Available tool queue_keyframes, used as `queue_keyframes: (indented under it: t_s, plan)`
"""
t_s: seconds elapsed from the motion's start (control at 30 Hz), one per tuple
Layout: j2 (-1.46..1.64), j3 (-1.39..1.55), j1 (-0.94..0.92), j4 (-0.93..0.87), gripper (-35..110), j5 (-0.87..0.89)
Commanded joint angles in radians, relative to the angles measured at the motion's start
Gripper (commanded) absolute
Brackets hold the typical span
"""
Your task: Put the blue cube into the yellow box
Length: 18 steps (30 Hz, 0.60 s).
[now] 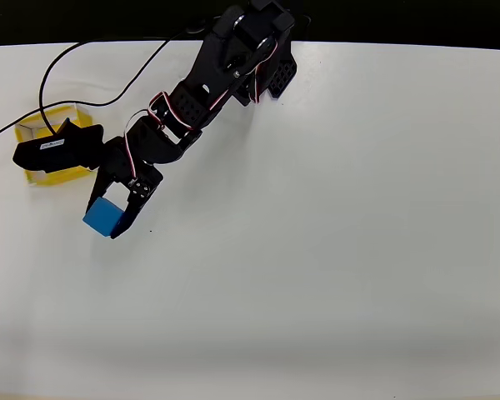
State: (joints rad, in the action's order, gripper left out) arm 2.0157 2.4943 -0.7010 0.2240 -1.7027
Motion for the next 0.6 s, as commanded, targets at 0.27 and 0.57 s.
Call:
queue_keyframes:
  t_s: [0.27, 0.57]
  plan:
    - [0.216, 0.028, -0.241, -0.198, 14, -0.011]
    - [0.066, -0.057, -0.391, -0.261, 14, -0.006]
